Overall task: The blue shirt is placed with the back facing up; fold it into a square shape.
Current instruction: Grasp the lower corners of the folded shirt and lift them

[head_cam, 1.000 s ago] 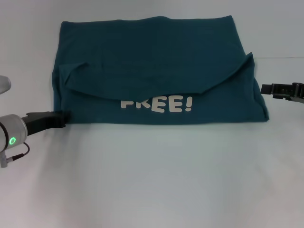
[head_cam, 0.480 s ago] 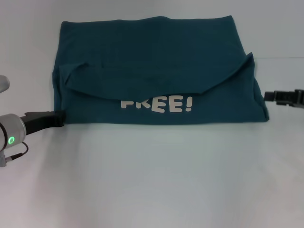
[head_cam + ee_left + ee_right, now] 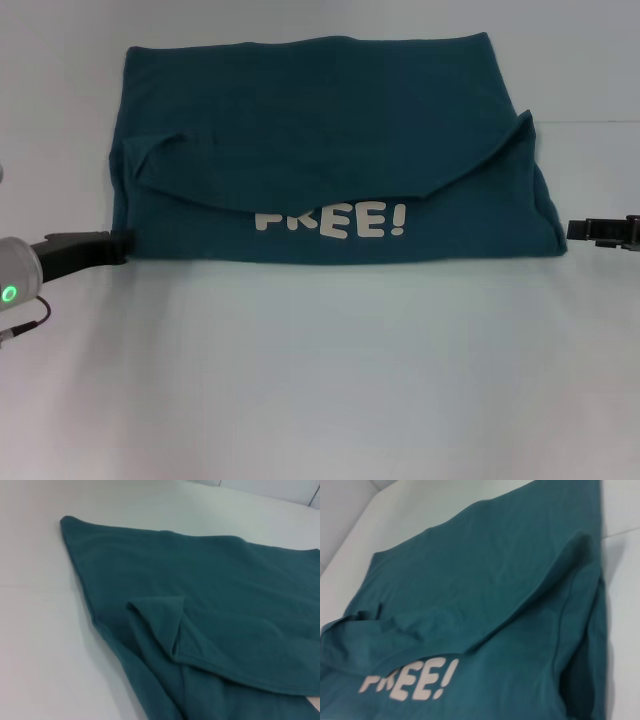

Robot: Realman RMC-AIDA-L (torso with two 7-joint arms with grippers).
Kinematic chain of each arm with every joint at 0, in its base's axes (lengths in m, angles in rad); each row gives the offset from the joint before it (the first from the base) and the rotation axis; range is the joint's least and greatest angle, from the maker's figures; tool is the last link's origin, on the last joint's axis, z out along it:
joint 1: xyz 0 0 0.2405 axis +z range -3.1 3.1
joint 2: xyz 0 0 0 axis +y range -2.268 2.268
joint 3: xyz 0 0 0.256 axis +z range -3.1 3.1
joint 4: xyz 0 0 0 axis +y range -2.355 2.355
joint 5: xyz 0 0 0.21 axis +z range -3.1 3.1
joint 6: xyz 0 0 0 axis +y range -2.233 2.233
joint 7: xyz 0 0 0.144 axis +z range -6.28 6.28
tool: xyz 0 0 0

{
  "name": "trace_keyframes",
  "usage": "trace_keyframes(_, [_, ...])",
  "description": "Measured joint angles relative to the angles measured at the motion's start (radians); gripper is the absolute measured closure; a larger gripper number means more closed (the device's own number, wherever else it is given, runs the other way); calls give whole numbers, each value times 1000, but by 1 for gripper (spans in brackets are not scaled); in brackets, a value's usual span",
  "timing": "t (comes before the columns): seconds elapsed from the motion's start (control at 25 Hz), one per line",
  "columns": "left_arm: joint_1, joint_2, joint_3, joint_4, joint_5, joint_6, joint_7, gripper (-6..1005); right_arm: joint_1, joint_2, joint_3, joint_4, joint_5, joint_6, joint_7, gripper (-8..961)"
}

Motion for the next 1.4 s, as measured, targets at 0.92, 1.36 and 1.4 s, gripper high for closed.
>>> trace_keyframes(0.92, [-8,4,1,6,27,-7,-20,999,100,92,-126,83,-22,305,-3,332])
trace_keyframes(1.36, [-8,4,-2,9,49,-2,-38,998,72,88,-118,71,-16,286,-13,564])
trace_keyframes(1.4, [-7,4,-2,10,49,0,-40,998,70,86,-115,68,-15,279,-20,605])
